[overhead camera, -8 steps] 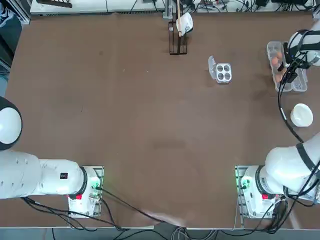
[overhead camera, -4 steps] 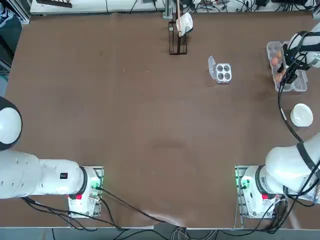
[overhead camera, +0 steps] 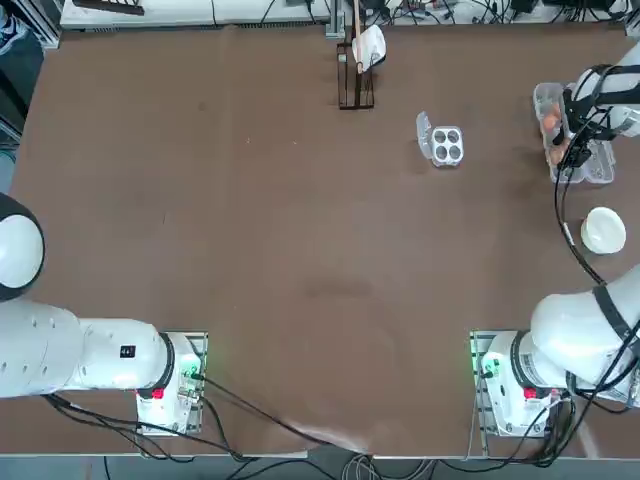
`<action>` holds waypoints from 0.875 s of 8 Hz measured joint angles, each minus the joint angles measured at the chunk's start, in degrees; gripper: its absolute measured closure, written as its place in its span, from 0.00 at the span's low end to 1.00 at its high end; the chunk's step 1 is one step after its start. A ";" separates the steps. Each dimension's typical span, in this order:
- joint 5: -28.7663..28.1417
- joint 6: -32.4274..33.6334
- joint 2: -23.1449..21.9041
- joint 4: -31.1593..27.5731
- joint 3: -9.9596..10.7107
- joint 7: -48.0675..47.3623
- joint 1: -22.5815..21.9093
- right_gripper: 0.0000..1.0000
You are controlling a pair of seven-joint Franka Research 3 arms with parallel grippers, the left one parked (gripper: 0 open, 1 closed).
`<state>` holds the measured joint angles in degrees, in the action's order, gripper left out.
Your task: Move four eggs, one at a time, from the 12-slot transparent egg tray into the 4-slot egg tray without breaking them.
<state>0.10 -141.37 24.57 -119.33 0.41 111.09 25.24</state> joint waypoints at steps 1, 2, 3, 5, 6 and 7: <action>0.00 -0.20 0.30 0.01 -0.01 0.02 0.00 0.14; -0.01 -0.48 0.43 0.01 -0.03 0.04 0.00 0.15; -0.01 -0.57 0.44 0.01 -0.07 0.08 0.00 0.18; -0.13 -0.94 0.29 0.22 -0.36 0.45 -0.01 0.41; -0.20 -0.89 0.22 0.21 -0.35 0.48 0.03 0.41; -0.22 -0.90 0.22 0.21 -0.35 0.48 0.03 0.41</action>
<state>-0.12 -142.26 24.79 -119.13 0.06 111.57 25.27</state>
